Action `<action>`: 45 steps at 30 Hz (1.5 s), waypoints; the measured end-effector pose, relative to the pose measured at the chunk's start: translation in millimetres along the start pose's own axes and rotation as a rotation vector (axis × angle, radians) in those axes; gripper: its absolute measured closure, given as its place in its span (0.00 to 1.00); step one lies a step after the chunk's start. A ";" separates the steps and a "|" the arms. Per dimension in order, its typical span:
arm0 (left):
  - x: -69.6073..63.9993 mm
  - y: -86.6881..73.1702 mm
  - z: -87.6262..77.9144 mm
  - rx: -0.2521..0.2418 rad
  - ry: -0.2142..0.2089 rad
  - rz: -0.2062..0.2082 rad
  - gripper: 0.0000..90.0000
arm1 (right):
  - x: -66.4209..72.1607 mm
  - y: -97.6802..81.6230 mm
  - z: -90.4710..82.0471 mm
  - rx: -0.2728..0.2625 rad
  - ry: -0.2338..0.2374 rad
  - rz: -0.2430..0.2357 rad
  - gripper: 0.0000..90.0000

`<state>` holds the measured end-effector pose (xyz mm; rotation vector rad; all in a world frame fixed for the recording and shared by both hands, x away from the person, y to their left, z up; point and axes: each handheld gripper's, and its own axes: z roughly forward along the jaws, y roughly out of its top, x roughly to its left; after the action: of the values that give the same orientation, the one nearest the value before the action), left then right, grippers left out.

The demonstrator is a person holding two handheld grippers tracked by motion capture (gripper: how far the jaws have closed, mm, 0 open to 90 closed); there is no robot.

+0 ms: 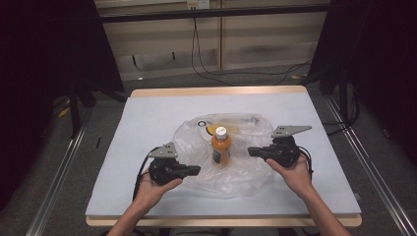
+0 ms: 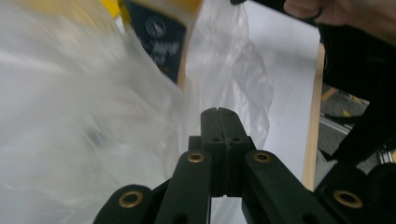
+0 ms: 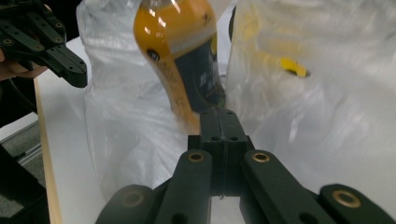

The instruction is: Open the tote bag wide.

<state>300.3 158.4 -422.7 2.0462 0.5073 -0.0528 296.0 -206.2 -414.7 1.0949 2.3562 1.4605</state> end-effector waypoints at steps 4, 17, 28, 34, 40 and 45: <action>7.1 12.1 -8.4 -0.067 0.018 -0.012 1.00 | -1.6 10.2 7.9 -0.012 0.003 -0.001 1.00; 63.5 50.8 -5.8 -0.142 0.146 -0.054 1.00 | -31.0 38.6 13.4 -0.048 -0.061 0.029 1.00; 113.0 19.0 50.2 0.050 0.212 -0.161 1.00 | -83.2 1.1 58.7 0.063 -0.112 0.145 1.00; 121.1 9.7 60.1 0.085 0.215 -0.190 1.00 | -97.8 -13.8 63.6 0.090 -0.132 0.174 1.00; 135.2 -13.4 52.7 0.064 0.223 -0.273 1.00 | -109.0 -29.6 60.5 0.101 -0.151 0.235 1.00; 138.7 -18.9 42.9 0.050 0.244 -0.286 1.00 | -111.5 -29.4 55.2 0.111 -0.190 0.222 1.00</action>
<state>426.9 176.3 -494.0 2.0257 0.9578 0.0143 388.2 -247.6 -493.0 1.4934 2.2656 1.2364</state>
